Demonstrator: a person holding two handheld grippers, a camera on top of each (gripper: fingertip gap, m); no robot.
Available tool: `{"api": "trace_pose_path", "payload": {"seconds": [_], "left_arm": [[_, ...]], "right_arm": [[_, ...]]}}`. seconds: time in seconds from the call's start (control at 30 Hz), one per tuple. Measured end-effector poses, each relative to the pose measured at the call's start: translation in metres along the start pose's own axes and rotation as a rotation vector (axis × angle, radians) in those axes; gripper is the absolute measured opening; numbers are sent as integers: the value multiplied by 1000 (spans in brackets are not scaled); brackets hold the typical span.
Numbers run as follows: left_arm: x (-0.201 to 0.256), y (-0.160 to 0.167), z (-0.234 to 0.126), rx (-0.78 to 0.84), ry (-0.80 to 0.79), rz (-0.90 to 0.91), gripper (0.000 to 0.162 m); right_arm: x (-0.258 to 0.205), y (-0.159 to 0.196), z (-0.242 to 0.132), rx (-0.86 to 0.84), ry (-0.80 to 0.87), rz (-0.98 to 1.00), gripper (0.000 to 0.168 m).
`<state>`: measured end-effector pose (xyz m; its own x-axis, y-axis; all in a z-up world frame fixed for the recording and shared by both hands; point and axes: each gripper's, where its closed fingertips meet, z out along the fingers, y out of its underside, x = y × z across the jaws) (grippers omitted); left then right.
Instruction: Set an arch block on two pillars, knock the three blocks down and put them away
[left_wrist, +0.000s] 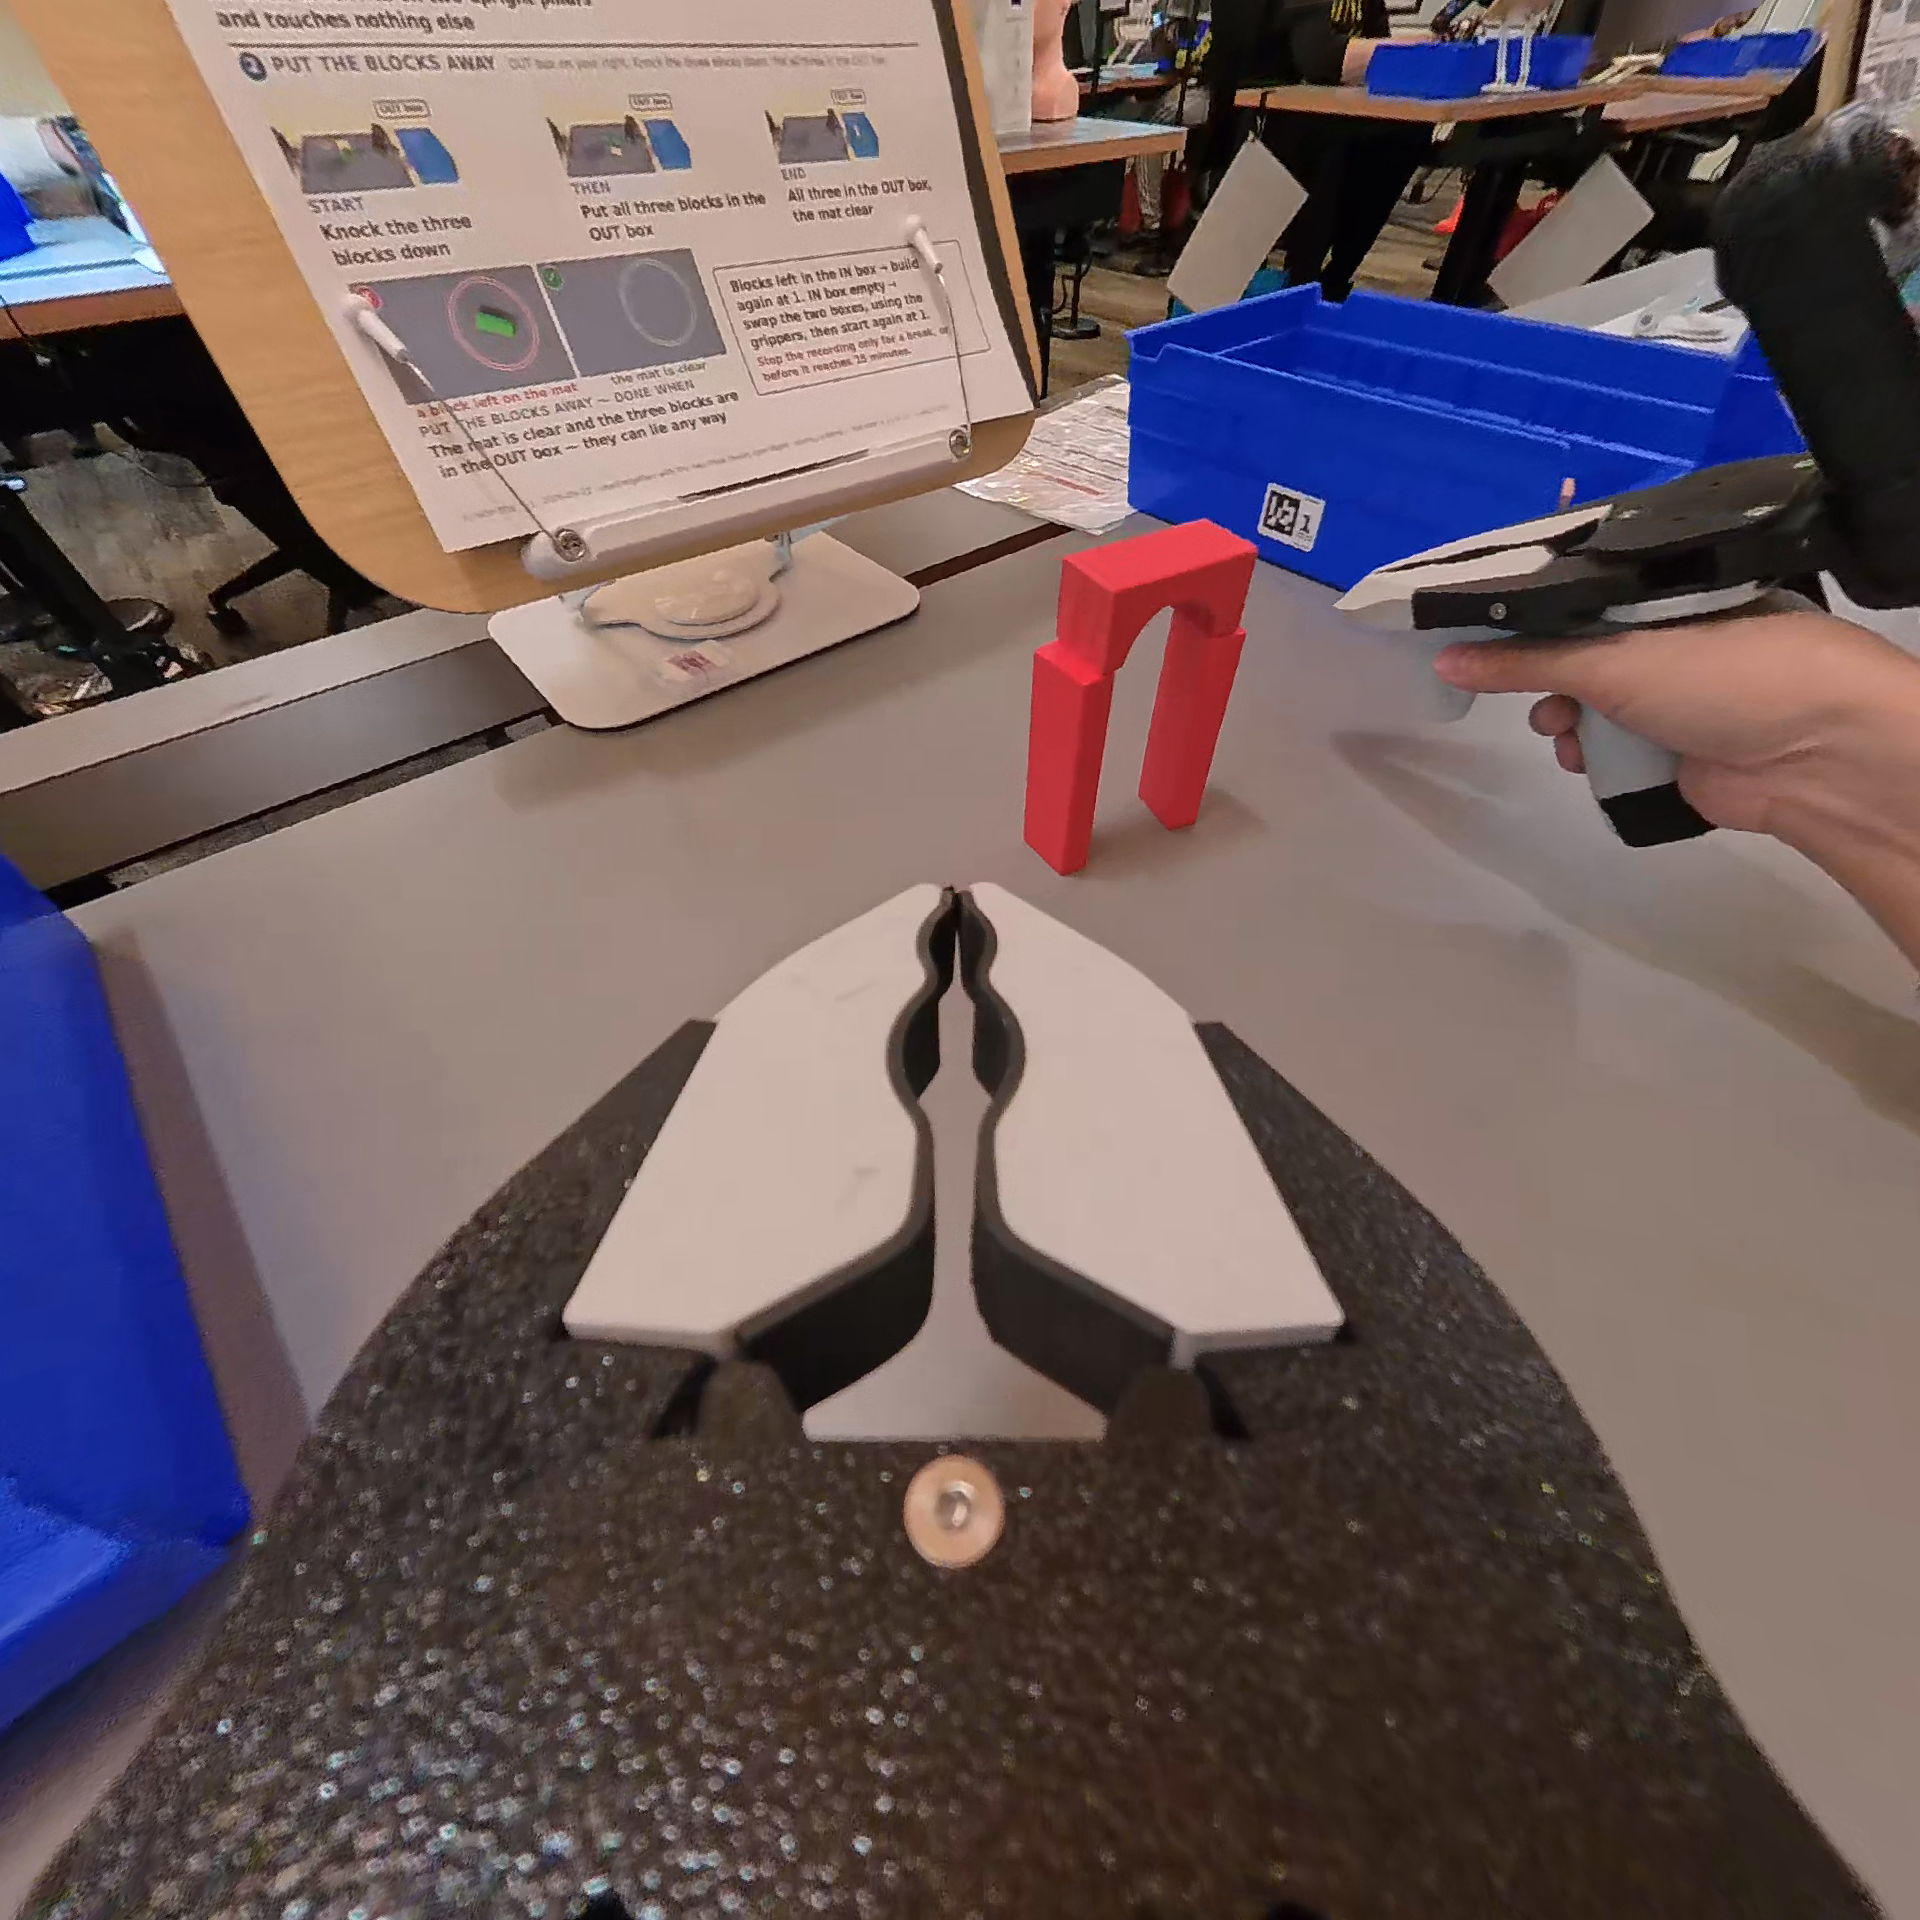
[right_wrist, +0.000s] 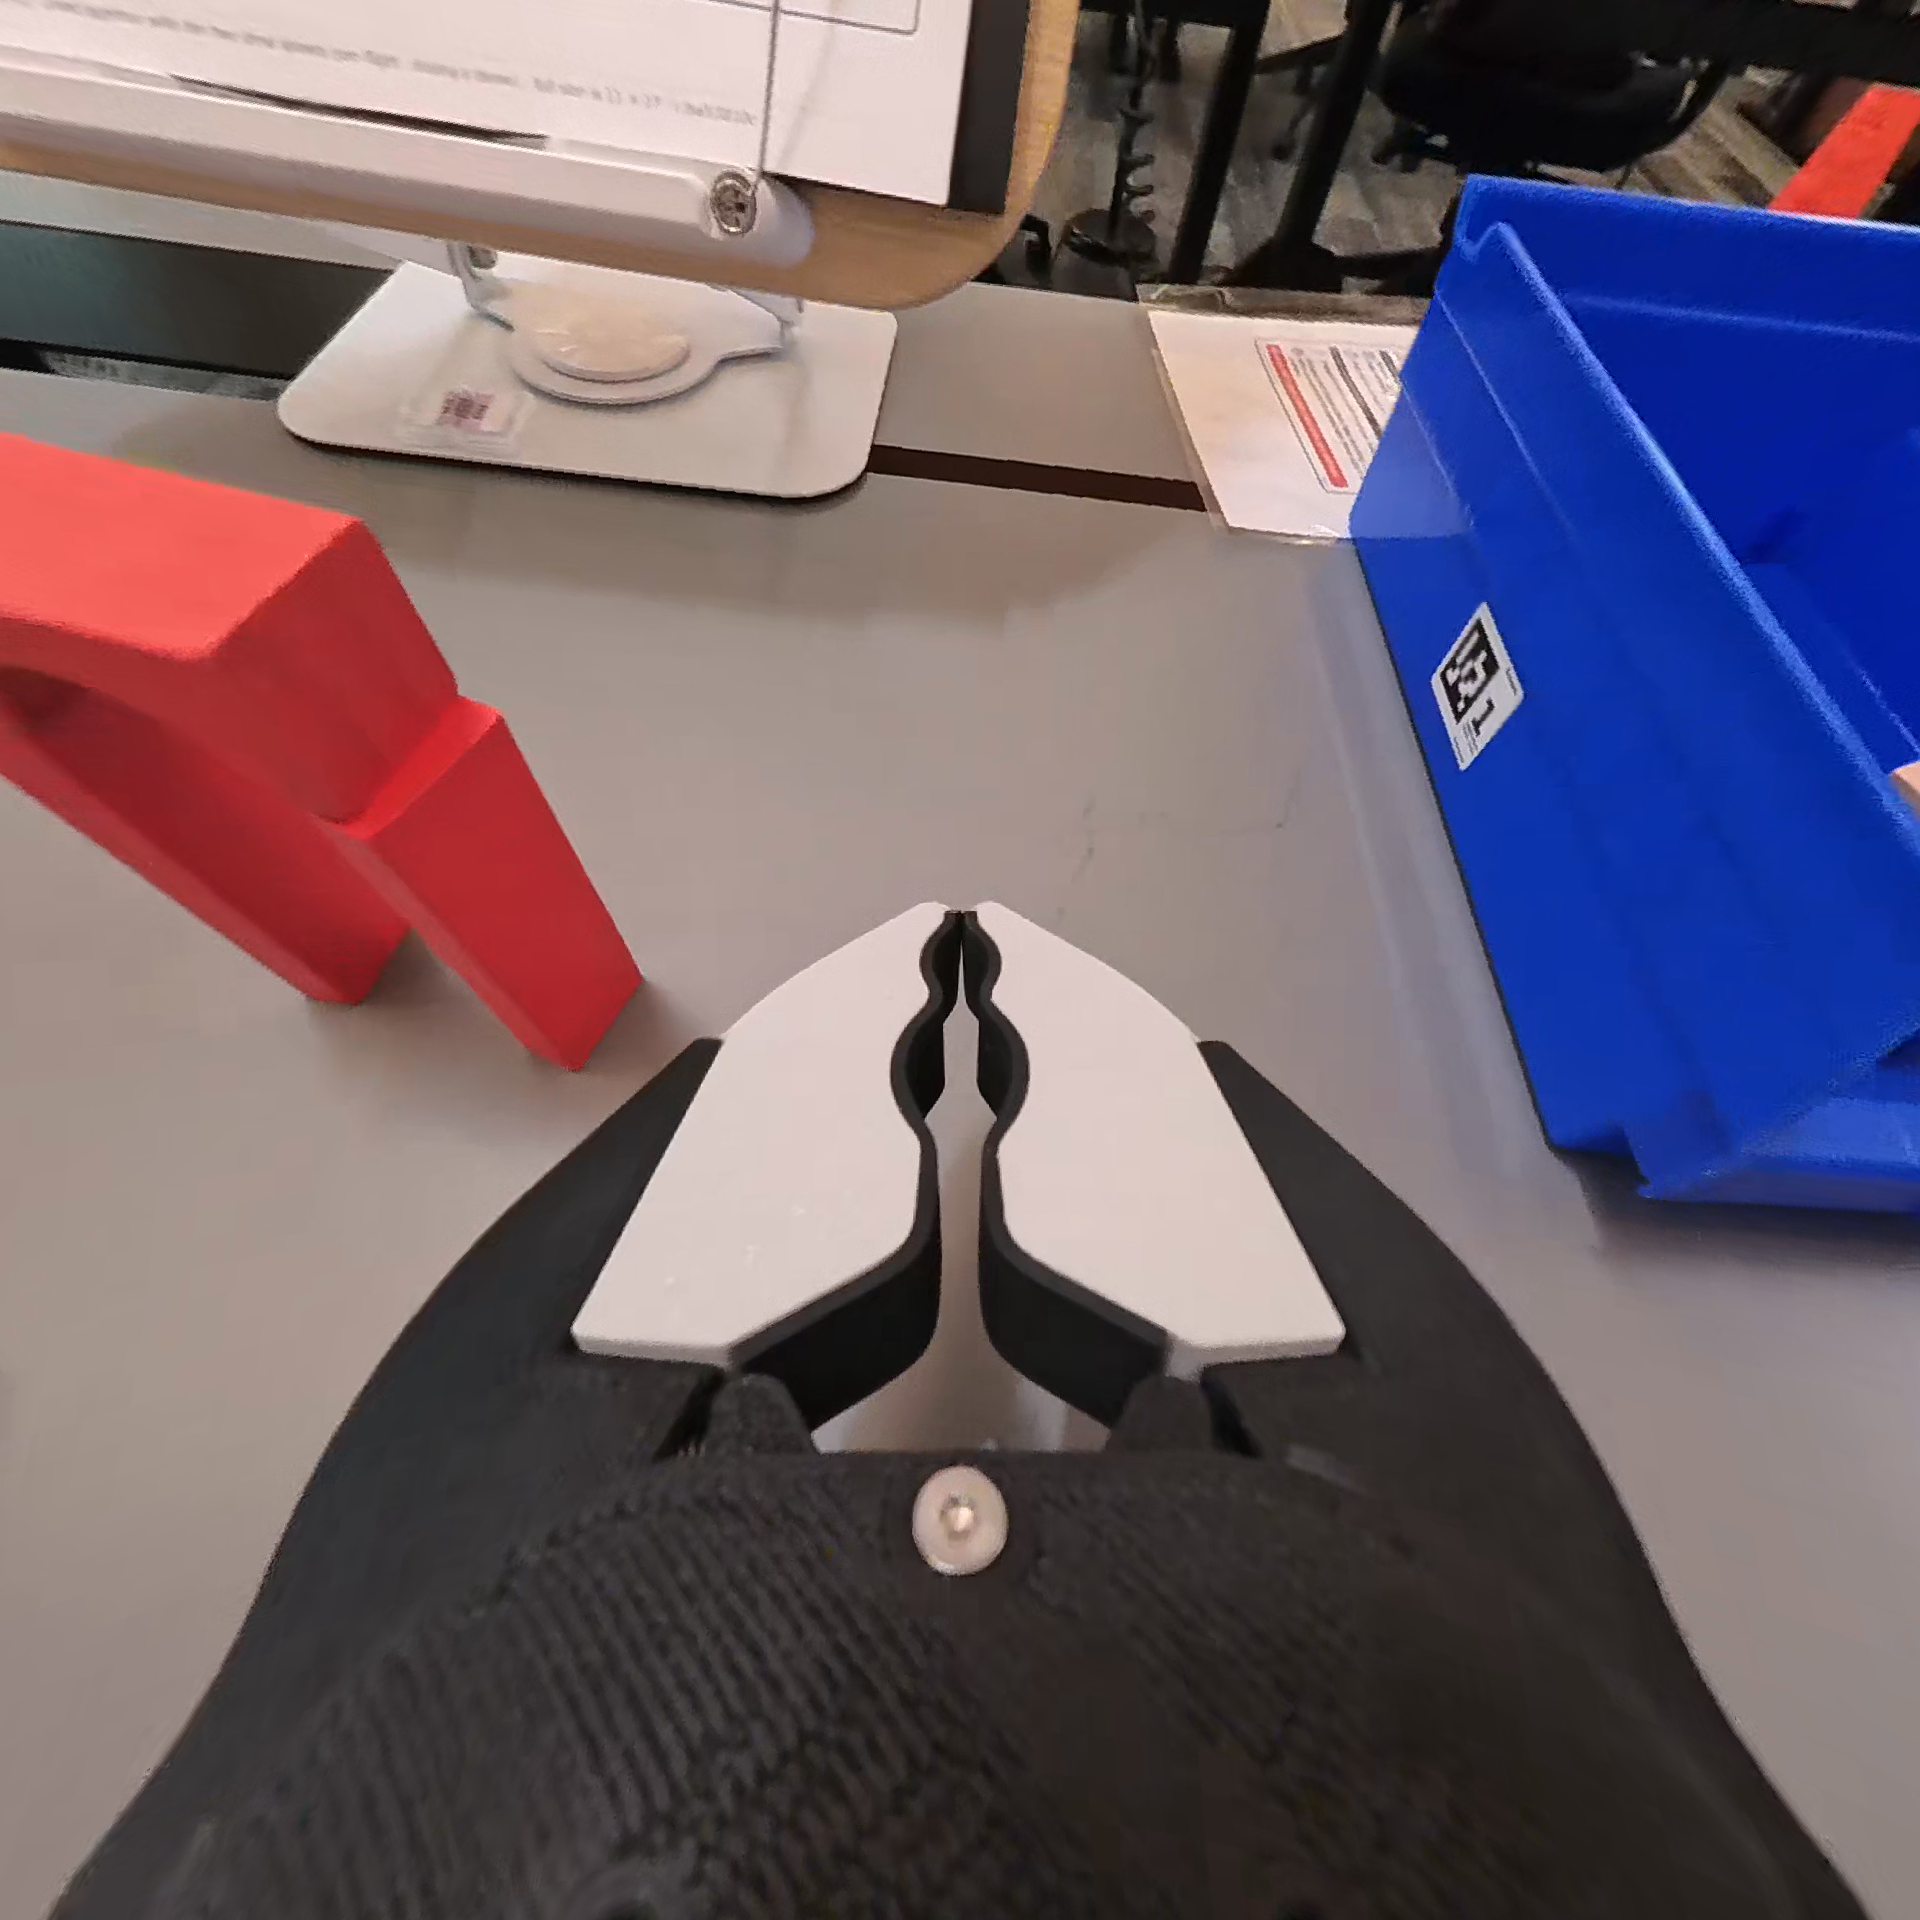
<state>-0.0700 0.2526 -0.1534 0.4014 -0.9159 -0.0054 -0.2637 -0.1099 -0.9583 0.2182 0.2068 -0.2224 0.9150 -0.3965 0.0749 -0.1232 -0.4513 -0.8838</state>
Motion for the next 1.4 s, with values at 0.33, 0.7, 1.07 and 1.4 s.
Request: {"api": "trace_pose_path", "payload": {"seconds": [0.33,0.7,1.07,1.4], "left_arm": [[-8,1,-7,-6,-15,3,0],[-16,7,-9,-26,-31,6,0],[-36,10,-15,-9,-51,-53,0],[-40,11,-16,-4,-58,-62,0]], "right_arm": [[-22,-15,7,3,19,61,0],[-151,-40,-4,76,-206,-390,0],[-134,-38,-17,88,-258,-357,0],[-157,-36,-28,98,-513,-383,60]]}}
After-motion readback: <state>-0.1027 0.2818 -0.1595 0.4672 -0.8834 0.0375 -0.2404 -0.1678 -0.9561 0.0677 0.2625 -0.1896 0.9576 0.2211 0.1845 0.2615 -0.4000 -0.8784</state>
